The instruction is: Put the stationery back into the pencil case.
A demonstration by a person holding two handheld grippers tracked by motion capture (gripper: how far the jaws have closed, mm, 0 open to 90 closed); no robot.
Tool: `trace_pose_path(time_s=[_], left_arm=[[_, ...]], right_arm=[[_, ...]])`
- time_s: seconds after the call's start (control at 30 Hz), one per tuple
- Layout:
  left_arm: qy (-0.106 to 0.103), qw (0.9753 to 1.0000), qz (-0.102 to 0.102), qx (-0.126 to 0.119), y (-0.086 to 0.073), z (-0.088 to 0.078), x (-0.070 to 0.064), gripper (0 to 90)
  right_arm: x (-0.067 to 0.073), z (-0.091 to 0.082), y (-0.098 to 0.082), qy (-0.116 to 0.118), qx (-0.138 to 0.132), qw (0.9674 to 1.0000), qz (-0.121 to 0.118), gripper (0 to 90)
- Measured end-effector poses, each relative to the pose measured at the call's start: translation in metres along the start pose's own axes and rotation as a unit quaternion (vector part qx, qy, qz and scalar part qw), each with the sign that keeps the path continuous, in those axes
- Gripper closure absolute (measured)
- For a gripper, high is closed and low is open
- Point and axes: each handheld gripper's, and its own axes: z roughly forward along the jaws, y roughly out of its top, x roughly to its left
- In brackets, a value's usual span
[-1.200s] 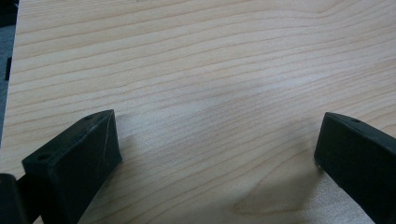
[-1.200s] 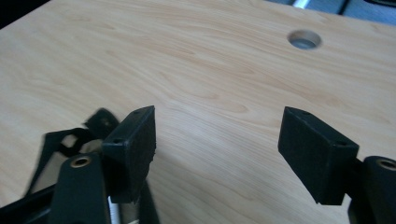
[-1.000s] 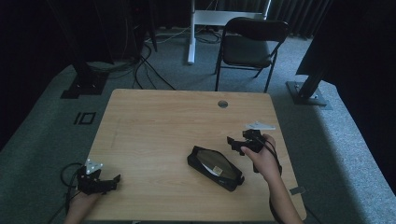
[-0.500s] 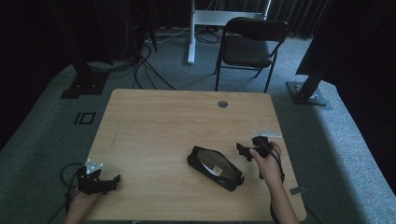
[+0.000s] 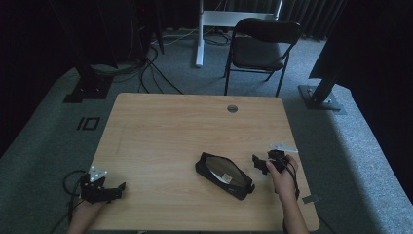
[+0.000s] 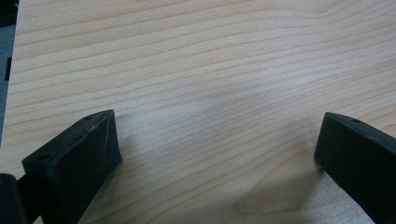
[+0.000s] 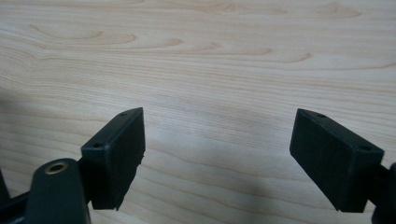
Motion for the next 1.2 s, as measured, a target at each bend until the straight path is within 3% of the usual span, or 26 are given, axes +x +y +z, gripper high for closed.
trace_pose_path(time_s=[0.2, 0.6, 0.77, 0.87, 1.2], left_arm=[[0.000, 1.0000, 0.000, 0.000, 0.000, 0.000, 0.000, 0.2], [0.000, 1.0000, 0.001, 0.001, 0.000, 0.000, 0.000, 0.2], [0.000, 1.0000, 0.001, 0.000, 0.000, 0.000, 0.000, 0.2], [0.000, 1.0000, 0.001, 0.000, 0.000, 0.000, 0.000, 0.2], [0.000, 1.0000, 0.001, 0.000, 0.000, 0.000, 0.000, 0.2]], right_arm=[[-0.007, -0.007, -0.008, -0.007, -0.015, 0.9997, 0.018, 14.2], [-0.020, -0.016, -0.029, -0.025, -0.012, 0.9986, 0.045, 13.7], [-0.024, -0.022, -0.035, -0.034, -0.010, 0.9983, 0.047, 13.7], [-0.025, -0.025, -0.038, -0.044, -0.007, 0.9986, 0.026, 13.4], [-0.027, -0.032, -0.052, -0.044, 0.000, 0.9986, 0.029, 13.1]])
